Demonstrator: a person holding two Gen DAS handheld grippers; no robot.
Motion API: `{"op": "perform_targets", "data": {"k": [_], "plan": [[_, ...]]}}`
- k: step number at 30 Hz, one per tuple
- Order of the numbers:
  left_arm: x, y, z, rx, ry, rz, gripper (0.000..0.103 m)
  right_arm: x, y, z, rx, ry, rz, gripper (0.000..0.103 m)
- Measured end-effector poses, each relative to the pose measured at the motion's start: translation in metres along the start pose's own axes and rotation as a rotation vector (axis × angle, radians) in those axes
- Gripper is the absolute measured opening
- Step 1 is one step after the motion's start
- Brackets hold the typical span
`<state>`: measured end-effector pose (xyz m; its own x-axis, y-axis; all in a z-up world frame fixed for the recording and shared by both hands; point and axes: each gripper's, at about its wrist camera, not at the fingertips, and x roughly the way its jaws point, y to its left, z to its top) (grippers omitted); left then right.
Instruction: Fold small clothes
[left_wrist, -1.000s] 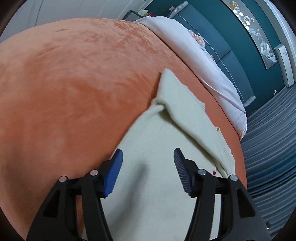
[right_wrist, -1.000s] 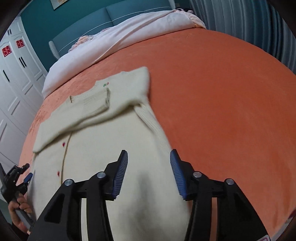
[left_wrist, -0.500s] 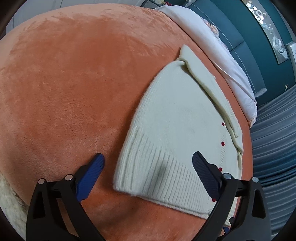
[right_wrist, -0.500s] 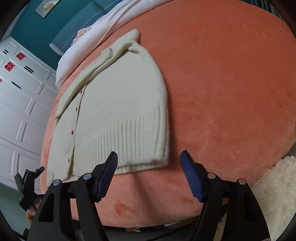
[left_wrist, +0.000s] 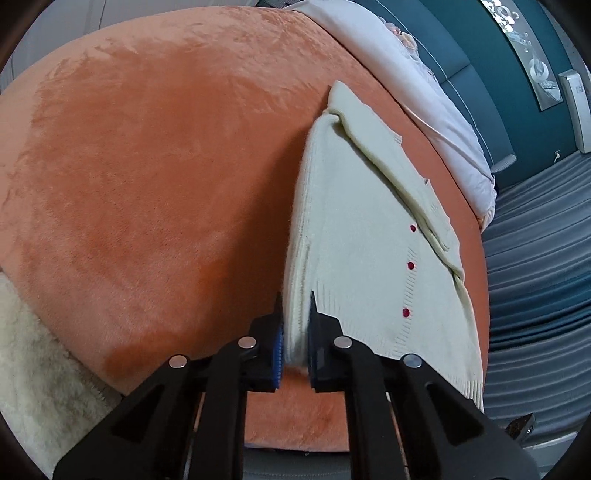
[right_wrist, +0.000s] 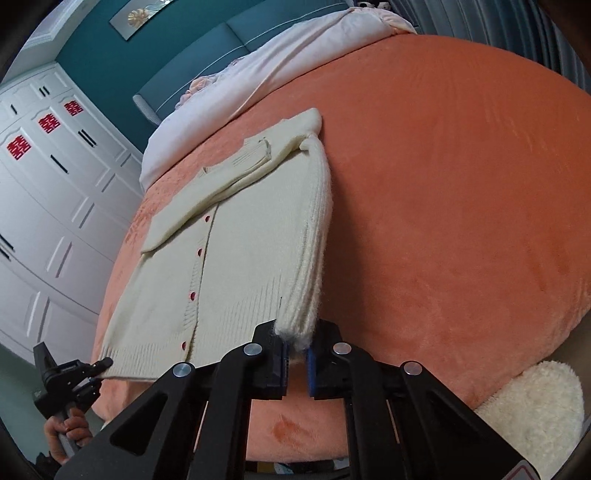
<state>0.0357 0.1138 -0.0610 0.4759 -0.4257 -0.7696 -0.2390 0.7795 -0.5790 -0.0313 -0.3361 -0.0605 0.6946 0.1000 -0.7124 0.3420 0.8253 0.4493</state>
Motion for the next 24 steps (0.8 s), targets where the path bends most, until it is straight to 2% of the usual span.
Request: {"op": "perform_targets", "data": {"k": [7, 12, 17, 18, 20, 24], "plan": [[-0.042, 0.021, -0.05, 0.065, 0.058, 0.048, 0.008, -0.037, -0.01, -0.041, -0.097, 0.072, -0.005, 0.006], [-0.073, 0.048, -0.077, 0.056, 0.125, 0.079, 0.008, -0.069, -0.024, -0.093, -0.195, 0.135, 0.048, 0.007], [-0.103, 0.052, -0.096, 0.091, 0.183, 0.092, 0.008, -0.112, -0.028, -0.117, -0.196, 0.143, 0.115, 0.007], [-0.109, 0.049, -0.095, 0.095, 0.174, 0.086, 0.008, -0.118, -0.024, -0.115, -0.196, 0.13, 0.133, 0.007], [-0.123, 0.037, -0.08, 0.102, 0.101, 0.029, 0.008, -0.125, -0.012, -0.1, -0.177, 0.082, 0.177, 0.007], [-0.129, -0.01, -0.01, 0.156, -0.1, -0.092, 0.009, -0.131, 0.017, -0.042, -0.191, -0.078, 0.299, 0.007]]}}
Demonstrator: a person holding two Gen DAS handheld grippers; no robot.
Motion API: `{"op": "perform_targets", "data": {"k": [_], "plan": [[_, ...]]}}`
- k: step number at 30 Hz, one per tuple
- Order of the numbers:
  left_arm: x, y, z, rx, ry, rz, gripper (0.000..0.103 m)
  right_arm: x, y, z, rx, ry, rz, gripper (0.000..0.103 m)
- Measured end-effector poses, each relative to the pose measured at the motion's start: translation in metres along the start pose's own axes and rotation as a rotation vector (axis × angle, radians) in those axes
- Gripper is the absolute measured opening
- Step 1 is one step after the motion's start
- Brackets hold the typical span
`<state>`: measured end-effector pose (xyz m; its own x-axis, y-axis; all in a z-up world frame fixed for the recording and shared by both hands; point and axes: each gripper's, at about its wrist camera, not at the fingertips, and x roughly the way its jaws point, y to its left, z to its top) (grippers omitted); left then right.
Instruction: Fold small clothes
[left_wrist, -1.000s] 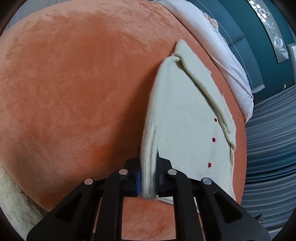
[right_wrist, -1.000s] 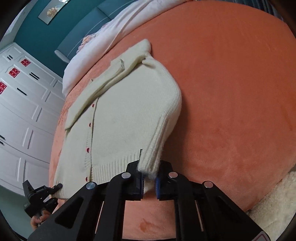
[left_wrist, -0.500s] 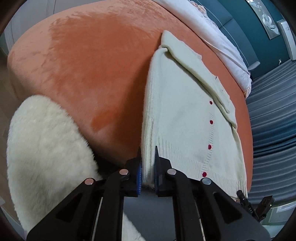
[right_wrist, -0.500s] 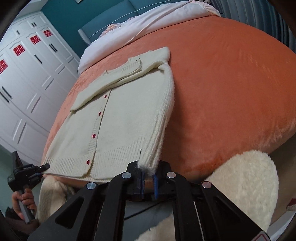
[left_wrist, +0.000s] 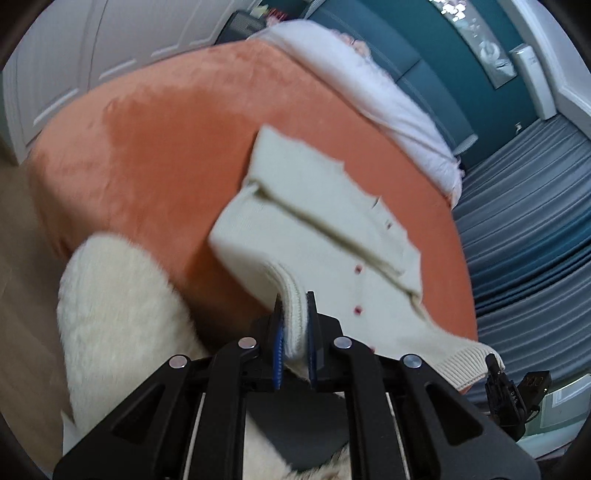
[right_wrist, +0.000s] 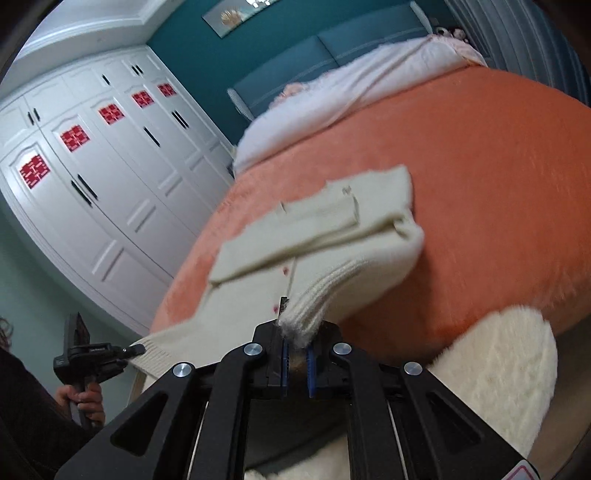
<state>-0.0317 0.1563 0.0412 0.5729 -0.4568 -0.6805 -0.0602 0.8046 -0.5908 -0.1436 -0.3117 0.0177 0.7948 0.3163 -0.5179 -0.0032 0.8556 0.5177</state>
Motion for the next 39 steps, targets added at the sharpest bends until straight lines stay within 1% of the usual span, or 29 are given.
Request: {"op": "perform_targets", "data": {"k": [2, 3, 4, 5, 6, 8, 9, 10, 11, 12, 13, 14, 16, 17, 18, 20, 21, 24, 26, 27, 28, 29, 30, 31, 32, 33, 34, 35, 39], "plan": [[0.018, -0.015, 0.036, 0.017, -0.074, -0.019, 0.009, 0.015, -0.006, 0.036, 0.008, -0.07, 0.023, 0.007], [0.034, -0.02, 0.056, 0.01, -0.108, -0.012, 0.009, 0.026, -0.012, 0.05, 0.033, -0.097, 0.036, 0.007], [0.049, -0.02, 0.071, -0.002, -0.122, -0.013, 0.009, 0.04, -0.021, 0.064, 0.055, -0.119, 0.032, 0.007], [0.071, -0.021, 0.087, -0.005, -0.122, -0.011, 0.009, 0.057, -0.028, 0.076, 0.074, -0.132, 0.002, 0.007], [0.095, -0.022, 0.099, -0.013, -0.123, 0.023, 0.01, 0.076, -0.037, 0.087, 0.097, -0.128, -0.022, 0.007], [0.144, -0.019, 0.115, -0.026, -0.085, 0.059, 0.013, 0.118, -0.053, 0.104, 0.134, -0.094, -0.086, 0.01], [0.163, -0.016, 0.122, -0.046, -0.077, 0.099, 0.013, 0.138, -0.061, 0.109, 0.158, -0.073, -0.108, 0.011], [0.184, -0.012, 0.126, -0.058, -0.061, 0.142, 0.018, 0.157, -0.069, 0.111, 0.18, -0.049, -0.136, 0.014], [0.198, -0.007, 0.126, -0.068, -0.043, 0.19, 0.02, 0.173, -0.076, 0.112, 0.197, -0.022, -0.179, 0.022], [0.205, -0.002, 0.126, -0.086, -0.031, 0.221, 0.032, 0.183, -0.081, 0.11, 0.209, -0.007, -0.226, 0.025], [0.202, 0.005, 0.12, -0.1, -0.031, 0.23, 0.042, 0.188, -0.086, 0.109, 0.225, -0.005, -0.27, 0.026], [0.196, 0.009, 0.117, -0.111, -0.046, 0.229, 0.046, 0.186, -0.091, 0.109, 0.254, -0.015, -0.278, 0.027], [0.182, 0.01, 0.111, -0.084, -0.087, 0.212, 0.062, 0.168, -0.098, 0.101, 0.306, -0.066, -0.243, 0.044], [0.176, 0.009, 0.109, -0.053, -0.094, 0.218, 0.066, 0.158, -0.099, 0.097, 0.315, -0.095, -0.247, 0.061], [0.171, 0.009, 0.103, -0.026, -0.099, 0.219, 0.072, 0.147, -0.098, 0.092, 0.308, -0.123, -0.263, 0.067], [0.168, 0.008, 0.1, 0.012, -0.102, 0.224, 0.077, 0.136, -0.098, 0.086, 0.265, -0.135, -0.299, 0.067], [0.171, 0.007, 0.101, 0.027, -0.096, 0.228, 0.081, 0.137, -0.1, 0.084, 0.249, -0.114, -0.316, 0.068], [0.192, 0.003, 0.107, 0.054, -0.058, 0.243, 0.082, 0.156, -0.107, 0.086, 0.237, -0.052, -0.337, 0.068], [0.207, 0.001, 0.11, 0.047, -0.028, 0.253, 0.081, 0.173, -0.108, 0.091, 0.22, -0.034, -0.34, 0.068], [0.217, 0.003, 0.112, 0.028, 0.003, 0.248, 0.078, 0.183, -0.107, 0.095, 0.202, -0.023, -0.352, 0.068], [0.224, 0.005, 0.113, 0.006, 0.033, 0.236, 0.07, 0.195, -0.105, 0.099, 0.171, 0.001, -0.367, 0.068], [0.232, 0.007, 0.114, -0.012, 0.062, 0.229, 0.067, 0.209, -0.104, 0.101, 0.144, 0.043, -0.375, 0.068], [0.237, 0.007, 0.115, -0.013, 0.077, 0.235, 0.057, 0.224, -0.103, 0.101, 0.12, 0.091, -0.382, 0.068], [0.239, 0.005, 0.116, -0.001, 0.082, 0.235, 0.04, 0.236, -0.103, 0.101, 0.103, 0.129, -0.391, 0.067], [0.24, 0.005, 0.116, 0.012, 0.095, 0.236, 0.03, 0.244, -0.103, 0.098, 0.091, 0.155, -0.395, 0.056], [0.239, 0.004, 0.115, 0.016, 0.099, 0.236, 0.01, 0.247, -0.101, 0.097, 0.076, 0.169, -0.405, 0.034], [0.234, 0.004, 0.114, 0.014, 0.086, 0.22, 0.01, 0.248, -0.099, 0.094, 0.062, 0.178, -0.413, 0.019], [0.227, 0.002, 0.112, 0.012, 0.061, 0.203, 0.01, 0.245, -0.097, 0.092, 0.063, 0.181, -0.397, 0.009], [0.187, -0.017, 0.12, -0.011, -0.012, 0.089, 0.009, 0.202, -0.071, 0.098, 0.034, 0.053, -0.305, 0.007]]}}
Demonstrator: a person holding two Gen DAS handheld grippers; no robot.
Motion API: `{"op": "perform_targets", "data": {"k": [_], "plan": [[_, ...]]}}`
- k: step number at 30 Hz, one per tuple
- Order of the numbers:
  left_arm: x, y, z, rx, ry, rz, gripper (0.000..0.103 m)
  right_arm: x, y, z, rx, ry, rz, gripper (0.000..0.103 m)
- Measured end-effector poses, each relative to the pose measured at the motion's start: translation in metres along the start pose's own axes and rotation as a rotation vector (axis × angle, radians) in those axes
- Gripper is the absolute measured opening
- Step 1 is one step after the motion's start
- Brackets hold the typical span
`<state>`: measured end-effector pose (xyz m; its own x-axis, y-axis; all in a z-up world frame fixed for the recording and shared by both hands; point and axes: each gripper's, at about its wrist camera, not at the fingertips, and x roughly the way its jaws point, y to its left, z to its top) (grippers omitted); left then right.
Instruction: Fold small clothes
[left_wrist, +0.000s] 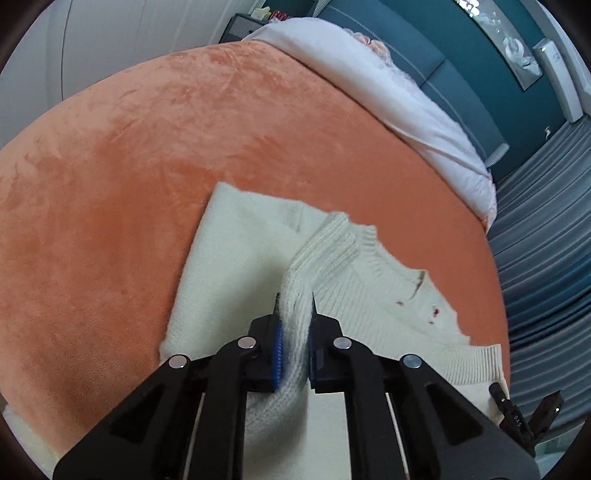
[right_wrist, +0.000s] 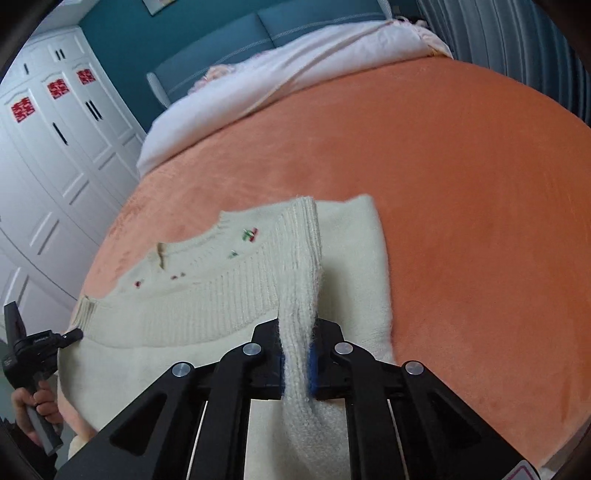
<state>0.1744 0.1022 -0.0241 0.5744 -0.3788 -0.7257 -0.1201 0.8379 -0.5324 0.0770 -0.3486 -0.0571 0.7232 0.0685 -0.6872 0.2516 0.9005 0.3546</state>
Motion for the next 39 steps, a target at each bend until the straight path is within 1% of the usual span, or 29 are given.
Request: {"op": "perform_targets", "data": {"k": [2, 3, 6, 7, 8, 9, 10, 11, 13, 14, 15, 16, 17, 18, 19, 20, 21, 22, 24, 27, 28, 30, 31, 33, 35, 36, 37, 38, 39], "plan": [[-0.015, -0.014, 0.014, 0.008, -0.039, -0.039, 0.009, -0.028, 0.006, 0.014, -0.003, -0.082, 0.058, 0.007], [-0.023, -0.023, 0.023, 0.02, -0.072, -0.053, 0.009, -0.041, 0.011, 0.024, -0.01, -0.129, 0.081, 0.007], [-0.03, -0.038, 0.051, 0.032, -0.143, -0.062, 0.009, -0.06, 0.018, 0.053, -0.007, -0.232, 0.108, 0.007], [-0.025, -0.038, 0.059, 0.031, -0.15, -0.049, 0.009, -0.06, 0.016, 0.063, 0.011, -0.245, 0.117, 0.007], [-0.014, -0.037, 0.067, 0.029, -0.138, -0.036, 0.009, -0.054, 0.013, 0.07, 0.025, -0.251, 0.107, 0.007], [0.002, -0.034, 0.073, 0.021, -0.108, -0.014, 0.01, -0.045, 0.01, 0.074, 0.035, -0.244, 0.085, 0.007], [0.022, -0.029, 0.075, 0.012, -0.061, 0.01, 0.01, -0.029, 0.003, 0.077, 0.054, -0.213, 0.07, 0.007], [0.044, -0.023, 0.074, 0.008, -0.002, 0.039, 0.01, -0.006, -0.006, 0.077, 0.09, -0.157, 0.066, 0.007], [0.085, -0.01, 0.064, 0.006, 0.097, 0.125, 0.014, 0.043, -0.025, 0.068, 0.162, -0.019, 0.022, 0.01], [0.096, -0.004, 0.057, 0.008, 0.132, 0.183, 0.015, 0.065, -0.031, 0.061, 0.174, 0.053, -0.001, 0.011], [0.098, 0.0, 0.05, 0.0, 0.142, 0.224, 0.015, 0.082, -0.036, 0.053, 0.174, 0.122, -0.049, 0.014], [0.087, 0.005, 0.043, -0.025, 0.11, 0.191, 0.02, 0.087, -0.038, 0.047, 0.172, 0.153, -0.1, 0.016], [0.071, 0.009, 0.037, -0.051, 0.066, 0.148, 0.028, 0.08, -0.038, 0.043, 0.179, 0.136, -0.101, 0.019], [0.054, 0.013, 0.031, -0.072, 0.035, 0.135, 0.053, 0.063, -0.038, 0.04, 0.188, 0.081, -0.087, 0.031], [0.038, 0.018, 0.024, -0.087, 0.01, 0.139, 0.069, 0.045, -0.037, 0.035, 0.196, 0.038, -0.089, 0.041], [0.022, 0.023, 0.016, -0.098, -0.015, 0.137, 0.072, 0.029, -0.039, 0.028, 0.209, 0.008, -0.097, 0.059], [0.006, 0.029, 0.005, -0.104, -0.028, 0.128, 0.074, 0.012, -0.041, 0.018, 0.22, -0.013, -0.094, 0.062], [-0.006, 0.035, -0.006, -0.116, -0.025, 0.13, 0.076, -0.003, -0.043, 0.006, 0.224, -0.018, -0.081, 0.062], [-0.02, 0.049, -0.028, -0.156, -0.016, 0.128, 0.079, -0.018, -0.051, -0.016, 0.226, 0.022, -0.086, 0.062], [-0.025, 0.067, -0.06, -0.254, 0.027, 0.112, 0.082, -0.034, -0.062, -0.056, 0.274, 0.071, -0.088, 0.062], [-0.021, 0.072, -0.068, -0.295, 0.047, 0.1, 0.082, -0.035, -0.066, -0.068, 0.305, 0.086, -0.079, 0.063], [-0.008, 0.077, -0.071, -0.36, 0.078, 0.072, 0.082, -0.029, -0.069, -0.083, 0.369, 0.119, -0.048, 0.064], [-0.003, 0.078, -0.071, -0.388, 0.078, 0.057, 0.083, -0.024, -0.069, -0.088, 0.389, 0.134, -0.027, 0.065], [0.002, 0.077, -0.067, -0.426, 0.051, 0.068, 0.084, -0.014, -0.064, -0.086, 0.394, 0.148, -0.009, 0.071], [0.007, 0.077, -0.059, -0.456, 0.029, 0.051, 0.085, -0.003, -0.059, -0.077, 0.39, 0.135, -0.004, 0.077], [0.01, 0.078, -0.056, -0.474, 0.034, 0.054, 0.08, 0.002, -0.058, -0.072, 0.402, 0.125, -0.007, 0.077], [0.013, 0.08, -0.052, -0.487, 0.039, 0.04, 0.058, 0.007, -0.058, -0.067, 0.426, 0.111, -0.015, 0.077], [0.014, 0.081, -0.049, -0.48, 0.054, 0.026, 0.043, 0.011, -0.058, -0.064, 0.455, 0.105, -0.012, 0.074], [0.014, 0.082, -0.046, -0.462, 0.078, 0.044, 0.025, 0.015, -0.062, -0.061, 0.489, 0.109, 0.006, 0.047]]}}
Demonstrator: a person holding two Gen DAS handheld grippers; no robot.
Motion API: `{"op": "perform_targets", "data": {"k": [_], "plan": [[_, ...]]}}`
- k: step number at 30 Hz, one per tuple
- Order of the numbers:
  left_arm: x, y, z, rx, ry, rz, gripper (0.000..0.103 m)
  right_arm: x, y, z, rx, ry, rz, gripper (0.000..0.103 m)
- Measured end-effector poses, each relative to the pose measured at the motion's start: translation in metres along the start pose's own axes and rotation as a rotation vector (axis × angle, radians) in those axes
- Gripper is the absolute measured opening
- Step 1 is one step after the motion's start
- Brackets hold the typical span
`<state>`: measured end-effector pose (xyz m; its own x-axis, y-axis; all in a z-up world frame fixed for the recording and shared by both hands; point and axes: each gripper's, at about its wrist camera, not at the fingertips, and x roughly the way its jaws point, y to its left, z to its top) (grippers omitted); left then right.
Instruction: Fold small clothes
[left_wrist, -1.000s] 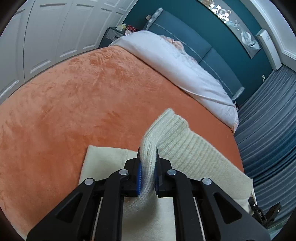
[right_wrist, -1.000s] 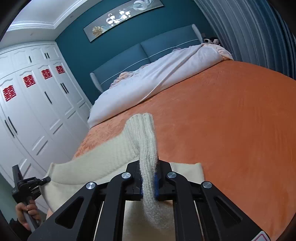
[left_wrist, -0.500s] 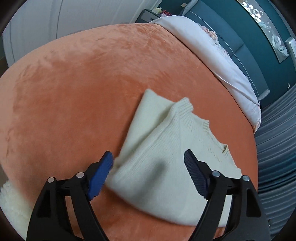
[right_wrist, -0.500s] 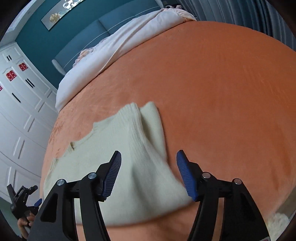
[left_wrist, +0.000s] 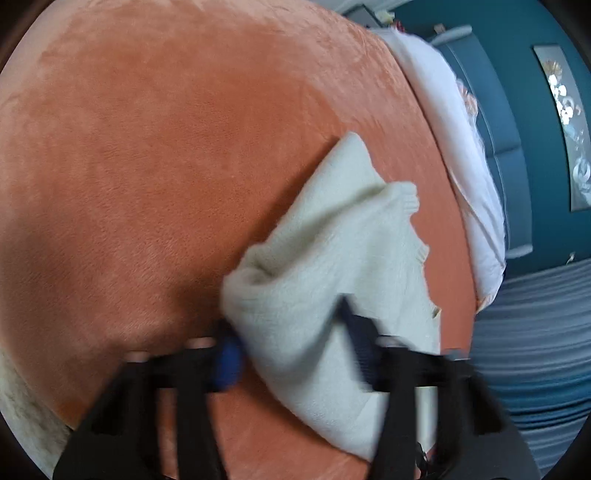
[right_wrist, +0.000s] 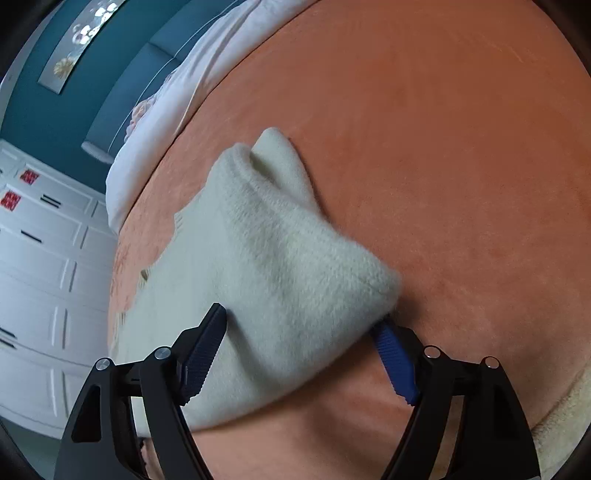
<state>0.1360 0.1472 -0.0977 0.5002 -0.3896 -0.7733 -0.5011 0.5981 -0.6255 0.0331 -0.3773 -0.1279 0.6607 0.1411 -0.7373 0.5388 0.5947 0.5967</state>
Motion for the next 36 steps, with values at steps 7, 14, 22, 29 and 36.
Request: {"op": "perform_targets", "data": {"k": [7, 14, 22, 29, 36], "plan": [[-0.062, 0.011, -0.021, 0.124, 0.01, -0.032, 0.01, -0.056, 0.017, -0.013, -0.096, -0.054, 0.082, 0.009], [-0.101, 0.074, -0.076, 0.176, 0.104, 0.081, 0.011, -0.109, -0.043, -0.077, -0.074, 0.092, 0.042, 0.01], [-0.147, 0.041, -0.066, 0.304, -0.135, 0.137, 0.067, -0.147, -0.051, -0.084, -0.124, 0.02, -0.1, 0.041], [-0.097, -0.038, -0.039, 0.512, -0.149, 0.093, 0.086, -0.134, 0.009, -0.049, -0.408, -0.127, -0.127, 0.07], [-0.015, -0.026, -0.032, 0.444, 0.005, 0.19, 0.016, -0.033, 0.031, -0.046, -0.426, 0.02, -0.196, 0.011]]}}
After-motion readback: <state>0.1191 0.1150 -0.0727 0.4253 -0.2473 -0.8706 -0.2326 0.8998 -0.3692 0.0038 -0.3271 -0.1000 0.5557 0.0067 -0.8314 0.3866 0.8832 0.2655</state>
